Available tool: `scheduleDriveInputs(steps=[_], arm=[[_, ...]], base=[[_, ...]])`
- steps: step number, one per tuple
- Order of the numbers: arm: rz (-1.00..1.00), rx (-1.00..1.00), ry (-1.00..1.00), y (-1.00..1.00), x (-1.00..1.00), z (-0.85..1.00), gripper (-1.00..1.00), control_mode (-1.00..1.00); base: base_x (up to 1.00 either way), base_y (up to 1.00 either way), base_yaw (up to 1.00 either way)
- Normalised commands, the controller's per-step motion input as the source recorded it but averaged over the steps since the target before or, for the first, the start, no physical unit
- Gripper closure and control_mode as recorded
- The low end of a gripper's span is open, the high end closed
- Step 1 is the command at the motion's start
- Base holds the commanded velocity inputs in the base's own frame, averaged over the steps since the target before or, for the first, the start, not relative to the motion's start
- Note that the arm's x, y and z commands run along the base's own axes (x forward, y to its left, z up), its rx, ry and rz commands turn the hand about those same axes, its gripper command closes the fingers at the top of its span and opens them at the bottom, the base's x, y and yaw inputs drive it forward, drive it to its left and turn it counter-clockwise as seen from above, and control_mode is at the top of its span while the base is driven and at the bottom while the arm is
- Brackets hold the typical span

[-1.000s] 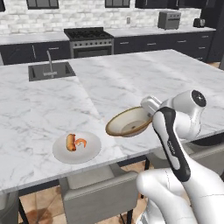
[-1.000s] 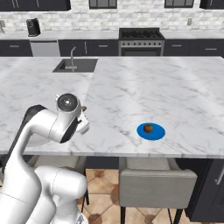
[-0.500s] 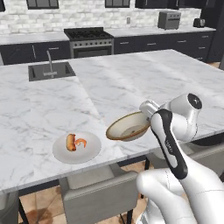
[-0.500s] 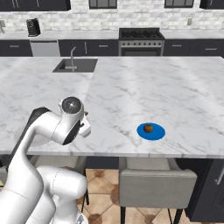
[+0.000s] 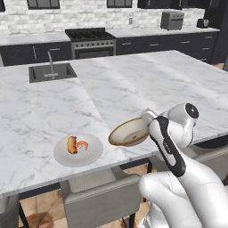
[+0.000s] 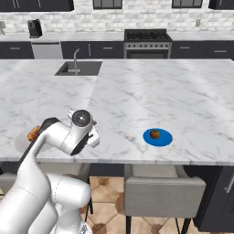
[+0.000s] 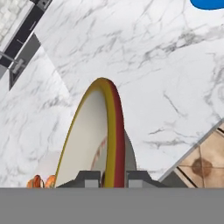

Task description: Take the smaller bowl and place it next to the appetizer plate on the dining counter , and place the larger bowl next to the plate with cooked food.

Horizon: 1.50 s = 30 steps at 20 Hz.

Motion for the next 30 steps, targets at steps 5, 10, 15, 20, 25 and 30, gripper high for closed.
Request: scheduleDriveInputs(steps=[5,10,15,20,25,30], arm=[[0.00,0.00,0.00,-0.23,0.33,-0.24,1.00,-1.00],[0.00,0.00,0.00,-0.08,0.33,-0.21,1.00,-1.00],[0.00,0.00,0.00,0.00,0.33,-0.23,1.00,-1.00],[0.00,0.00,0.00,0.00,0.33,-0.24,1.00,-1.00],[0.00,0.00,0.00,0.08,0.31,-0.29,1.00,-1.00],[0.00,0.00,0.00,0.13,0.27,-0.32,1.00,-1.00]], base=[[0.00,0.00,0.00],[0.00,0.00,0.00],[0.00,0.00,0.00],[0.00,0.00,0.00],[0.00,0.00,0.00],[0.00,0.00,0.00]])
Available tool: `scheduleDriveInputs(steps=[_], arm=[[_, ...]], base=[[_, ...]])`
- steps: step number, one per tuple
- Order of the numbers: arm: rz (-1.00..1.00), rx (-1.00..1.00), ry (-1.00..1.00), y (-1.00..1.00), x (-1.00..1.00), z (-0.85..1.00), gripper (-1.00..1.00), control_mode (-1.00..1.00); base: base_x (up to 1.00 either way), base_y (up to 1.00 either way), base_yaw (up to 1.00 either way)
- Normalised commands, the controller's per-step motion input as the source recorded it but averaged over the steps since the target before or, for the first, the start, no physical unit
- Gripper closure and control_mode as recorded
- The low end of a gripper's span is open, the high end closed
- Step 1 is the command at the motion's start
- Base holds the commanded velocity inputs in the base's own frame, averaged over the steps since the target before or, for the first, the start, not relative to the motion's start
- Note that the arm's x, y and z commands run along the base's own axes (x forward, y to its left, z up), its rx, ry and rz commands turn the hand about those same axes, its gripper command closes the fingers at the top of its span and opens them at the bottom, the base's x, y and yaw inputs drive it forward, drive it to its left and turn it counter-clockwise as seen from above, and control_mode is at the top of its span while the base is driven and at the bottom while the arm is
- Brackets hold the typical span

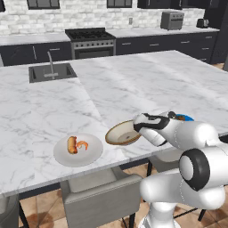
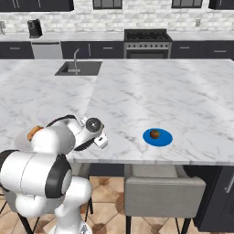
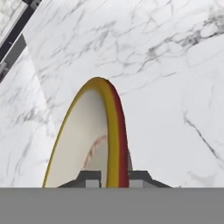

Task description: Take the smaller bowl and place it next to the appetizer plate on the dining counter , and place the larger bowl next to the plate with cooked food.

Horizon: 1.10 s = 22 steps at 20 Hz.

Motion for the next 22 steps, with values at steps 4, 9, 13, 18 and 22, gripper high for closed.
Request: scheduleDriveInputs(steps=[4,9,13,18,22], arm=[[0.00,0.00,0.00,0.06,0.28,-0.31,1.00,-1.00],[0.00,0.00,0.00,0.08,0.07,-0.21,1.00,-1.00],[0.00,-0.03,0.00,0.20,0.00,-0.18,1.00,-1.00],[0.00,-0.04,0.03,0.25,0.00,-0.16,-1.00,-1.00],[0.00,-0.03,0.09,-0.07,-0.01,0.14,-1.00,-1.00]], base=[[0.00,0.00,0.00],[0.00,0.00,0.00],[0.00,0.00,0.00],[0.00,0.00,0.00],[0.00,0.00,0.00]])
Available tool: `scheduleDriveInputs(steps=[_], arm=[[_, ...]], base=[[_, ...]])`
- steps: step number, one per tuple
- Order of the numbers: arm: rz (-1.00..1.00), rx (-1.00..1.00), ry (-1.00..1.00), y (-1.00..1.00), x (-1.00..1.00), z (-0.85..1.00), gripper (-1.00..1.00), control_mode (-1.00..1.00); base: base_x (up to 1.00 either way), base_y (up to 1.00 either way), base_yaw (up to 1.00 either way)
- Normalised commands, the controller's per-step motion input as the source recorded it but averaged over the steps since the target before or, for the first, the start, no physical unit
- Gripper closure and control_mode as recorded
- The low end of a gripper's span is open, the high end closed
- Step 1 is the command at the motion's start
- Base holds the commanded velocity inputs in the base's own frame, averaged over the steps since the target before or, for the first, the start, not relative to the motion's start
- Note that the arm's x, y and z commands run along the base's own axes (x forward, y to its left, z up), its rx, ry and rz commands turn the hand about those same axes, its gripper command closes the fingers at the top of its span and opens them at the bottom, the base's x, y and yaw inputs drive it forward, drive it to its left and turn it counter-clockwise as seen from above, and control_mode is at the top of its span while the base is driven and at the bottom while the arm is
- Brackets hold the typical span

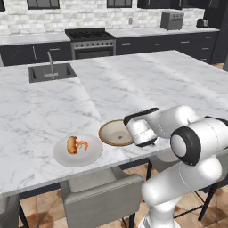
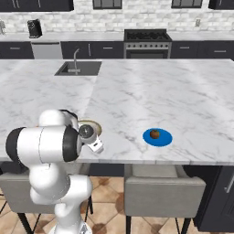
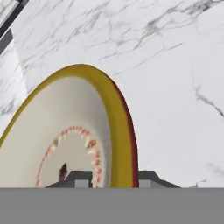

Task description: Take the smaller bowl and place it next to the appetizer plate on the dining counter , and place the larger bowl next to the plate with cooked food.

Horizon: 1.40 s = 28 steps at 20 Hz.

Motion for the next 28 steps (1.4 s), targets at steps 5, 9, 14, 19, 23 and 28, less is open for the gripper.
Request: scheduleDriveInputs(steps=[5,9,14,19,23,28], arm=[[0.00,-0.03,0.12,-0.61,-0.14,0.61,-1.00,-1.00],[0.00,-0.05,0.13,-0.71,-0.07,0.97,-1.00,-1.00],[0.00,-0.17,-0.02,-0.39,-0.01,1.00,-1.00,-1.00],[0.00,-0.22,-0.05,-0.30,0.00,1.00,-1.00,-1.00],[0.00,-0.21,0.00,-0.28,0.00,1.00,-1.00,-1.00],[0.00,-0.17,0.04,-0.24,0.00,1.00,-1.00,-1.00]], base=[[0.00,0.00,0.00],[0.00,0.00,0.00],[0.00,0.00,0.00],[0.00,0.00,0.00],[0.00,0.00,0.00],[0.00,0.00,0.00]])
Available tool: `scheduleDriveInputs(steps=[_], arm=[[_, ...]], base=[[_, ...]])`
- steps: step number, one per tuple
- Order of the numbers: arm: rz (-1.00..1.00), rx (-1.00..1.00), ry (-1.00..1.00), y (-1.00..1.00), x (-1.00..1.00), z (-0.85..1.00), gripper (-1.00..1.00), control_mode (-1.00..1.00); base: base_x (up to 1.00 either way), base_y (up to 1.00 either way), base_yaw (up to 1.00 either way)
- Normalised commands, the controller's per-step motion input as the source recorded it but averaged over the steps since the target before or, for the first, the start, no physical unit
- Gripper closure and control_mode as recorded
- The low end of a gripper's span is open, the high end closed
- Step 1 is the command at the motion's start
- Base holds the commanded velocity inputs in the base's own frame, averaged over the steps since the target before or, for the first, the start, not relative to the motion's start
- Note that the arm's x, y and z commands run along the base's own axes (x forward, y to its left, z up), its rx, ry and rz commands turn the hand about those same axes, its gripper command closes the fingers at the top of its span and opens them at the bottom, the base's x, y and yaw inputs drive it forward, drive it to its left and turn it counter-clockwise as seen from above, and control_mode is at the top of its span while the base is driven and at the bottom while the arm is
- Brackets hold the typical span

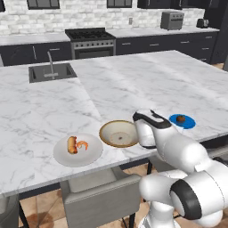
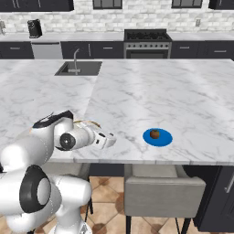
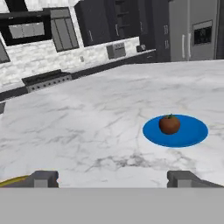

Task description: Take the smaller bowl and place it next to the appetizer plate on the dining counter , and place the larger bowl next to the plate with cooked food.

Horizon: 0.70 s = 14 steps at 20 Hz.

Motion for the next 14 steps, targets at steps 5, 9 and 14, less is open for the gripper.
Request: scheduleDriveInputs(steps=[5,9,14], arm=[[0.00,-0.13,0.15,-0.35,-0.05,1.00,-1.00,-1.00],[0.00,-0.27,0.28,-0.43,-0.26,1.00,-1.00,-1.00],[0.00,-0.67,0.47,-0.39,-0.36,0.78,-1.00,-1.00]], base=[[0.00,0.00,0.00],[0.00,0.00,0.00],[0.00,0.00,0.00]])
